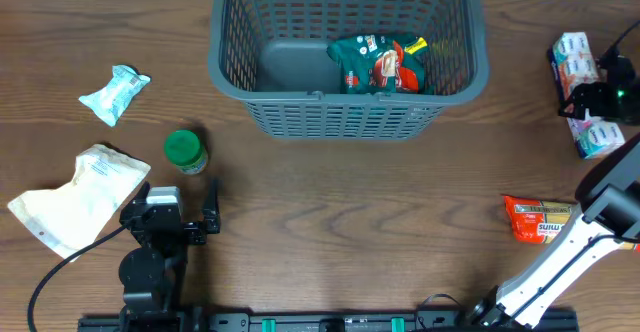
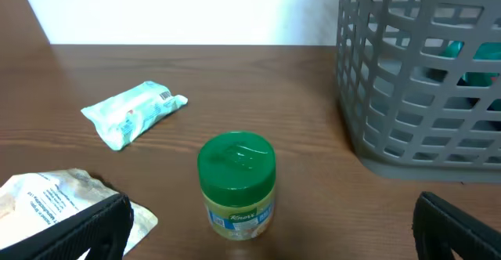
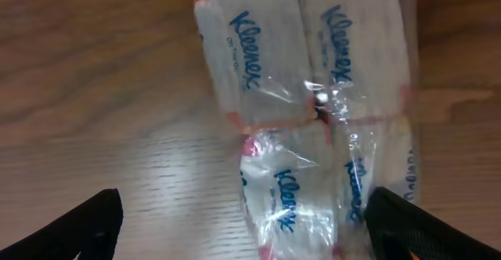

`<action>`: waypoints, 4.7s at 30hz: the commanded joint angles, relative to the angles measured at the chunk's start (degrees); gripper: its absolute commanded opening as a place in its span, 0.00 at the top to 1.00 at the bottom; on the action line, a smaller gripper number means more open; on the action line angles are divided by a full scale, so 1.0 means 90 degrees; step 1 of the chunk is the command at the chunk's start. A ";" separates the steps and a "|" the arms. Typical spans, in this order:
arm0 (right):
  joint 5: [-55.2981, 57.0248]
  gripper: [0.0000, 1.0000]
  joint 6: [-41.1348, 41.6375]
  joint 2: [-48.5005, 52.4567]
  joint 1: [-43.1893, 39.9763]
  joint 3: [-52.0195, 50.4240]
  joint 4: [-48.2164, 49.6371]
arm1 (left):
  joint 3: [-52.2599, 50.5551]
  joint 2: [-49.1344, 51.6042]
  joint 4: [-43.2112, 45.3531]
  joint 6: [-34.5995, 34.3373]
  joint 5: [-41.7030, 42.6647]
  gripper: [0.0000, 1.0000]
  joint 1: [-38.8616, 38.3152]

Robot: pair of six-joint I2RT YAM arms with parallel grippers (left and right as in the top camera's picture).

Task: Pack container
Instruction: 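Align and grasp the Kleenex tissue multipack with the right gripper, then lift the tissue pack and carry it over the basket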

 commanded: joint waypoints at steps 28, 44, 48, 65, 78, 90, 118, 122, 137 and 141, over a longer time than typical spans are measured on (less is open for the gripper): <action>0.2008 0.09 0.0685 -0.0537 0.1367 0.0291 0.0182 | -0.0151 -0.0044 -0.0044 -0.0058 -0.0073 0.01 -0.0007; 0.0925 0.08 0.1219 -0.0675 0.0260 0.0284 0.0265 | -0.0151 -0.0044 -0.0044 -0.0058 -0.0073 0.01 -0.0007; 0.0328 0.08 0.0865 -0.0675 0.0182 0.0282 0.0187 | -0.0151 -0.0044 -0.0044 -0.0058 -0.0073 0.01 -0.0007; 0.0107 0.05 0.0687 -0.0583 0.0306 0.0279 0.0102 | -0.0151 -0.0044 -0.0044 -0.0058 -0.0073 0.01 -0.0007; 0.0070 0.04 0.0687 0.0007 0.0313 0.0260 0.0175 | -0.0151 -0.0044 -0.0044 -0.0058 -0.0073 0.01 -0.0007; -0.0117 0.05 0.0804 0.0160 0.0372 -0.1030 0.1110 | -0.0151 -0.0044 -0.0044 -0.0058 -0.0073 0.01 -0.0007; -0.0017 0.99 0.1331 -0.1209 0.0789 -0.1447 0.1399 | -0.0151 -0.0044 -0.0044 -0.0058 -0.0073 0.01 -0.0007; -0.0015 0.98 0.1331 -0.2096 0.1039 -0.1333 0.1418 | -0.0151 -0.0044 -0.0044 -0.0058 -0.0073 0.01 -0.0007; -0.0223 0.98 0.1032 -0.4716 0.3198 -0.0240 0.0886 | -0.0151 -0.0044 -0.0044 -0.0058 -0.0073 0.02 -0.0007; -0.0644 0.99 0.0661 -0.4915 0.4068 -0.0206 0.0828 | -0.0151 -0.0044 -0.0044 -0.0058 -0.0073 0.01 -0.0007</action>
